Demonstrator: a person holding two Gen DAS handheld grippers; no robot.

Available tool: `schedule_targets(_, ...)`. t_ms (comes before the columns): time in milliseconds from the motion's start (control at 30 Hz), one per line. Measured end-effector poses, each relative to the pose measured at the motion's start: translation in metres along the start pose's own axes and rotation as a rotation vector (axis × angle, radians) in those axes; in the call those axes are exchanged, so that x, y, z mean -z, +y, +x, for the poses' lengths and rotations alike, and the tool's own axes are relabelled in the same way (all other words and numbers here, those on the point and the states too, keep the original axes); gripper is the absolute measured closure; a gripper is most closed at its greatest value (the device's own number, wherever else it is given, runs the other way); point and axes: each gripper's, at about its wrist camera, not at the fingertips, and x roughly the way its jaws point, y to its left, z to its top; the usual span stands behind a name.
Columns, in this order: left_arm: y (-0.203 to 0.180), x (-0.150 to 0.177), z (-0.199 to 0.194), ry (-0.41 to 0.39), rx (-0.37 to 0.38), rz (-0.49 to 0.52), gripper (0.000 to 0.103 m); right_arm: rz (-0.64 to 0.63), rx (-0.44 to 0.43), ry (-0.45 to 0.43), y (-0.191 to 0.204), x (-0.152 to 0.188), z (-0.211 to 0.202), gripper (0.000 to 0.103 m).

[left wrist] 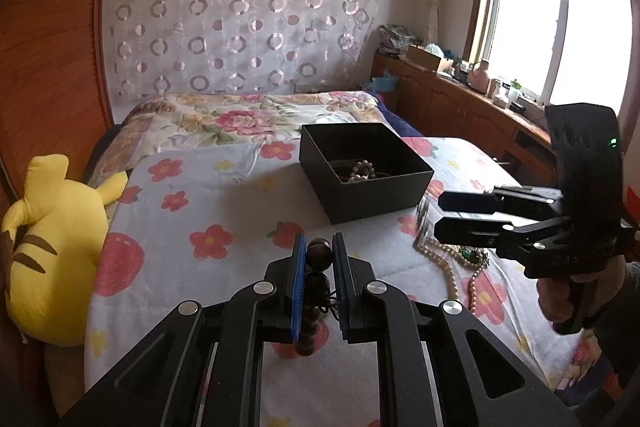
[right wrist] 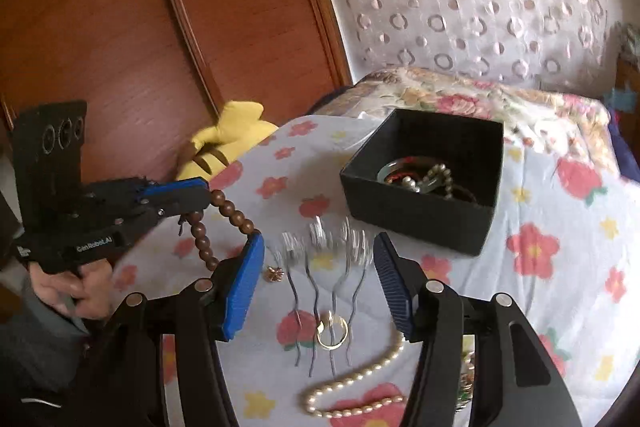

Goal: Organize jewelry

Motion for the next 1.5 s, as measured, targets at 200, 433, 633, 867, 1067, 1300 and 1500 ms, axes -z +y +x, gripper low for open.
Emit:
schedule_targets(200,-0.001,-0.003,0.003,0.001,0.009,0.003,0.091,0.008,0.047,0.036,-0.014,0.002,0.003,0.041)
schedule_targets(433,0.001,-0.005,0.009,0.007,0.028,0.01,0.091,-0.027,0.057,0.1,-0.018,0.014,0.02,0.062)
schedule_targets(633,0.0,-0.009,0.019,0.018,0.058,0.014,0.091,-0.059,0.046,0.187,-0.005,0.015,0.044,0.042)
schedule_targets(867,0.009,-0.014,0.027,0.022,0.098,-0.01,0.091,-0.153,0.082,0.268,0.017,0.015,0.071,0.037)
schedule_targets(1067,0.015,-0.026,0.028,0.015,0.123,-0.028,0.091,-0.202,0.115,0.262,0.023,0.018,0.07,0.05)
schedule_targets(1300,0.008,-0.062,0.026,-0.026,0.163,-0.012,0.091,-0.17,0.093,0.165,0.01,-0.005,0.03,0.05)
schedule_targets(1500,-0.005,-0.097,0.042,-0.042,0.174,0.023,0.091,-0.179,0.142,0.082,-0.011,-0.041,0.011,0.049)
